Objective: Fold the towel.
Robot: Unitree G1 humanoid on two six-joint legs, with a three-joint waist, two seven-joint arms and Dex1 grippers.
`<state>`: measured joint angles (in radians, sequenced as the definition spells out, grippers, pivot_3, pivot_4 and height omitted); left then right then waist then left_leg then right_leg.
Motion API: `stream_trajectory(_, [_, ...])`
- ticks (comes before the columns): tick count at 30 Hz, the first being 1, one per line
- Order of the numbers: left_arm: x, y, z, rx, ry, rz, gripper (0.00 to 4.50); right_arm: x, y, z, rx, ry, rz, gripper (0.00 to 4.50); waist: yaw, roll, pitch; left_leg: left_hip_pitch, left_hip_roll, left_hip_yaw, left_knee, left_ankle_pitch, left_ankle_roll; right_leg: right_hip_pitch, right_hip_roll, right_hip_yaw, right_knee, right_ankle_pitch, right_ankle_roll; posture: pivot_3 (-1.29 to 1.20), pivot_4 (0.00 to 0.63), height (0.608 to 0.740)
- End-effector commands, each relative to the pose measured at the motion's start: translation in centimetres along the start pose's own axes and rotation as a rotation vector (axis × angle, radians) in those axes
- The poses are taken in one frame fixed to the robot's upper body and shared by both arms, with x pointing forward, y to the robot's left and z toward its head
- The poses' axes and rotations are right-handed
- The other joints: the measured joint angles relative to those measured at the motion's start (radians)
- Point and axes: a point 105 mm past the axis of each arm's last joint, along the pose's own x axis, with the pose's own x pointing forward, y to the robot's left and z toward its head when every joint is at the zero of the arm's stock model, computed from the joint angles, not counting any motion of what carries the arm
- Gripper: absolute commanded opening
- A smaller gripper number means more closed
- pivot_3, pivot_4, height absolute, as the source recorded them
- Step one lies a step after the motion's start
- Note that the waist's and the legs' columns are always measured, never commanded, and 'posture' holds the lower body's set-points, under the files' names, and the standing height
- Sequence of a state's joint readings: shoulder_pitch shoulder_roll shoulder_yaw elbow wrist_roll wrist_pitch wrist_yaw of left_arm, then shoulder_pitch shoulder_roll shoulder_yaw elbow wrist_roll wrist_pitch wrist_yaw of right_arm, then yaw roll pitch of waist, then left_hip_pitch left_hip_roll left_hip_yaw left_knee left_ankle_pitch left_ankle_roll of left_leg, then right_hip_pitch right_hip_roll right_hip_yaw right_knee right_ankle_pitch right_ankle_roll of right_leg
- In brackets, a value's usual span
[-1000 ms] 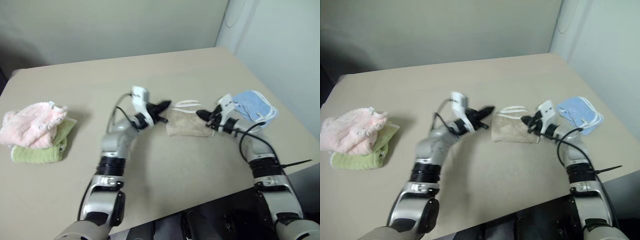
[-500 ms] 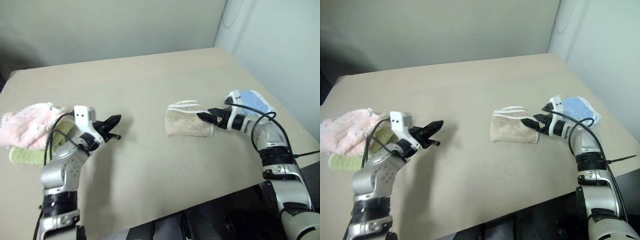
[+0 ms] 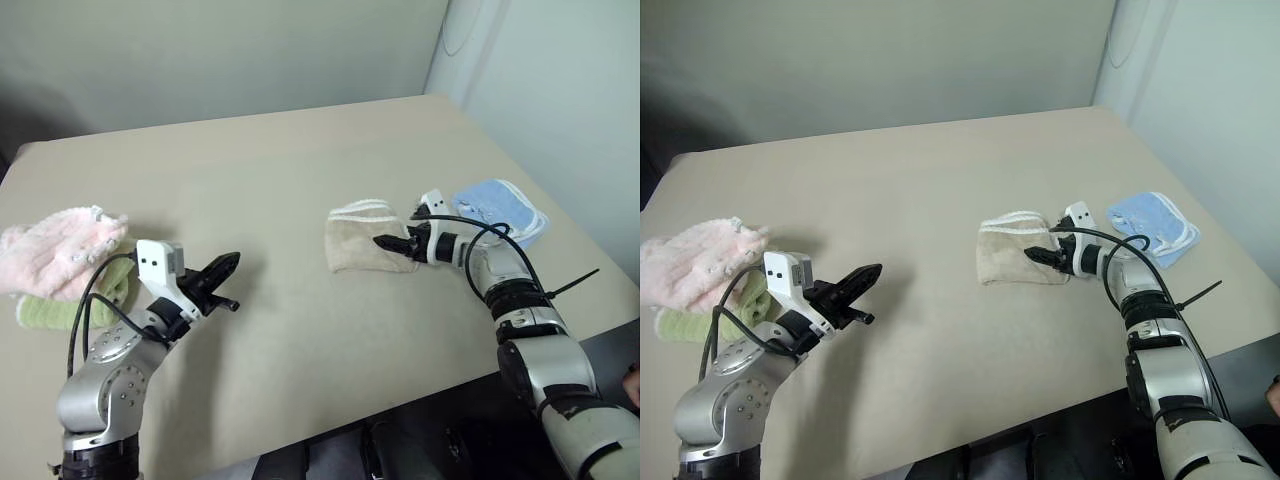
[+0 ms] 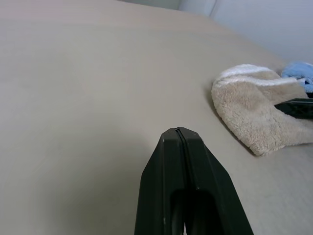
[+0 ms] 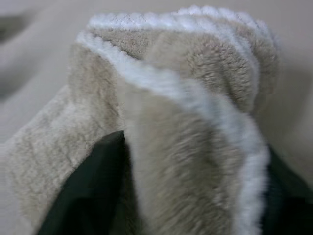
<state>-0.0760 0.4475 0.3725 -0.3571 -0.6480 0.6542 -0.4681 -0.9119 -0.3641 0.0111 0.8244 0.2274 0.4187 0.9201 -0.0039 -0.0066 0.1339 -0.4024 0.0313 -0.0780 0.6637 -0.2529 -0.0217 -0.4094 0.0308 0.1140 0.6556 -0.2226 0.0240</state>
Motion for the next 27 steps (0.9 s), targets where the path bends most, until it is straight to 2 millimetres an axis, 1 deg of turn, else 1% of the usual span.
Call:
stream_trajectory(1, [0.0, -1.1, 0.6, 0.016, -0.035, -0.031, 0.0, -1.4, 0.0, 2.4, -0.001, -0.085, 0.01, 1.82, 0.0, 0.0, 0.0, 0.0, 0.0, 0.0, 0.0, 0.001, -0.001, 0.0, 0.0, 0.0, 0.0, 0.0, 0.0, 0.0, 0.15, 0.74])
stream_trajectory(3, [0.2, -1.2, 0.5, 0.007, -0.033, -0.038, 0.0, -2.5, -0.4, 3.2, 0.02, -0.125, -0.013, 1.12, 0.003, 0.0, 0.0, 0.0, 0.0, 0.0, -0.001, 0.002, -0.004, 0.0, 0.0, -0.001, 0.0, 0.0, -0.001, 0.0, 0.15, 0.74])
stream_trajectory(6, [0.6, -1.4, 0.2, 0.002, -0.028, -0.055, 0.0, -4.3, -0.9, 4.9, 0.067, -0.212, -0.052, 0.13, 0.004, 0.0, 0.0, 0.0, 0.0, 0.0, 0.0, 0.002, -0.004, 0.0, 0.0, -0.001, 0.0, -0.001, -0.001, 0.0, 0.15, 0.74])
stream_trajectory(7, [0.7, -1.5, 0.2, 0.0, -0.027, -0.06, 0.0, -5.1, -1.3, 5.8, 0.08, -0.247, -0.081, 0.01, 0.004, 0.0, 0.0, 0.0, 0.0, 0.0, 0.0, 0.002, -0.004, 0.0, 0.0, 0.0, 0.0, -0.001, -0.001, 0.0, 0.15, 0.74])
stream_trajectory(9, [1.0, -1.7, 0.2, -0.004, -0.028, -0.071, 0.0, -7.4, -3.0, 7.8, 0.132, -0.336, -0.185, 0.01, 0.005, 0.0, 0.0, 0.0, 0.0, 0.0, 0.0, 0.002, -0.004, 0.0, 0.0, 0.0, 0.001, 0.0, -0.001, 0.0, 0.15, 0.74])
stream_trajectory(10, [1.2, -1.7, 0.2, -0.005, -0.028, -0.077, 0.0, -8.8, -4.1, 8.7, 0.163, -0.376, -0.252, 0.01, 0.007, 0.0, 0.0, 0.0, 0.0, 0.0, 0.0, 0.002, -0.004, 0.001, 0.0, 0.0, 0.001, 0.0, -0.001, 0.0, 0.15, 0.74])
stream_trajectory(11, [1.4, -1.8, 0.2, -0.006, -0.028, -0.085, 0.0, -10.9, -5.3, 9.6, 0.203, -0.432, -0.325, 0.01, 0.009, 0.0, 0.0, 0.0, 0.0, 0.0, 0.001, 0.002, -0.004, 0.001, 0.0, 0.0, 0.001, 0.0, -0.001, 0.0, 0.15, 0.74])
stream_trajectory(12, [1.6, -1.9, 0.2, -0.009, -0.028, -0.093, 0.0, -12.6, -6.1, 10.3, 0.243, -0.483, -0.371, 0.01, 0.011, 0.0, 0.0, 0.0, 0.0, 0.0, 0.001, 0.002, -0.004, 0.001, 0.0, 0.0, 0.001, 0.0, -0.001, 0.0, 0.15, 0.74])
stream_trajectory(13, [1.7, -2.0, 0.2, -0.01, -0.028, -0.098, 0.0, -13.7, -6.6, 10.7, 0.271, -0.515, -0.397, 0.01, 0.013, 0.0, 0.0, 0.0, -0.001, 0.0, 0.001, 0.002, -0.004, 0.001, 0.0, 0.0, 0.001, 0.0, -0.001, 0.0, 0.15, 0.74])
stream_trajectory(14, [1.8, -2.0, 0.2, -0.011, -0.028, -0.101, 0.0, -14.2, -6.7, 11.0, 0.288, -0.532, -0.407, 0.01, 0.013, 0.0, 0.0, 0.0, -0.001, 0.0, 0.001, 0.002, -0.004, 0.001, 0.0, 0.0, 0.001, 0.0, -0.001, 0.0, 0.15, 0.74])
stream_trajectory(15, [2.0, -2.0, 0.2, -0.013, -0.027, -0.106, 0.0, -15.2, -7.3, 11.0, 0.304, -0.546, -0.447, 0.01, 0.012, 0.0, 0.0, 0.0, 0.0, 0.0, 0.0, 0.002, -0.004, 0.0, 0.0, 0.0, 0.001, -0.001, 0.0, 0.0, 0.15, 0.74])
stream_trajectory(17, [2.3, -2.2, 0.1, -0.015, -0.024, -0.117, 0.0, -16.8, -8.4, 10.7, 0.337, -0.552, -0.537, 0.01, 0.01, 0.0, 0.0, 0.001, 0.0, 0.0, -0.001, 0.002, -0.004, 0.001, 0.0, 0.0, 0.001, -0.001, 0.0, 0.0, 0.15, 0.74])
stream_trajectory(19, [2.7, -2.4, 0.0, -0.015, -0.02, -0.128, 0.0, -18.1, -10.0, 9.2, 0.393, -0.506, -0.661, 0.01, 0.006, 0.0, 0.0, 0.002, 0.0, 0.0, -0.002, 0.001, -0.003, 0.0, 0.0, 0.0, 0.001, -0.001, 0.001, 0.0, 0.15, 0.74])
stream_trajectory(20, [3.0, -2.5, 0.0, -0.018, -0.021, -0.137, 0.0, -18.4, -10.9, 7.6, 0.465, -0.465, -0.716, 0.01, 0.006, 0.0, 0.0, 0.002, 0.0, 0.0, -0.002, 0.001, -0.001, 0.0, 0.0, 0.0, 0.003, -0.001, 0.001, 0.0, 0.15, 0.74])
stream_trajectory(21, [3.3, -2.7, 0.0, -0.019, -0.021, -0.144, 0.0, -18.5, -11.5, 6.3, 0.5, -0.424, -0.76, 0.01, 0.006, 0.0, 0.0, 0.002, 0.0, 0.0, -0.001, -0.001, 0.001, 0.0, 0.0, 0.001, 0.003, -0.001, 0.002, 0.0, 0.15, 0.74])
stream_trajectory(24, [3.7, -3.1, -0.2, -0.021, -0.02, -0.154, 0.0, -18.2, -12.4, 3.8, 0.557, -0.347, -0.83, 0.01, 0.003, 0.0, 0.0, 0.003, 0.0, 0.0, -0.001, -0.001, 0.001, 0.0, 0.0, 0.001, 0.005, -0.001, 0.003, 0.0, 0.15, 0.74])
stream_trajectory(26, [3.9, -3.3, -0.4, -0.022, -0.017, -0.158, 0.0, -17.8, -12.8, 2.5, 0.55, -0.302, -0.87, 0.01, 0.001, 0.0, 0.0, 0.003, 0.0, 0.001, -0.001, -0.001, 0.002, -0.001, 0.0, 0.002, 0.005, 0.0, 0.004, 0.0, 0.15, 0.74])
stream_trajectory(27, [3.9, -3.3, -0.4, -0.022, -0.016, -0.159, 0.0, -17.6, -12.9, 2.1, 0.5, -0.275, -0.877, 0.01, 0.001, 0.0, 0.0, 0.003, 0.0, 0.001, -0.001, -0.001, 0.002, -0.001, 0.0, 0.002, 0.005, -0.001, 0.004, 0.0, 0.15, 0.74])
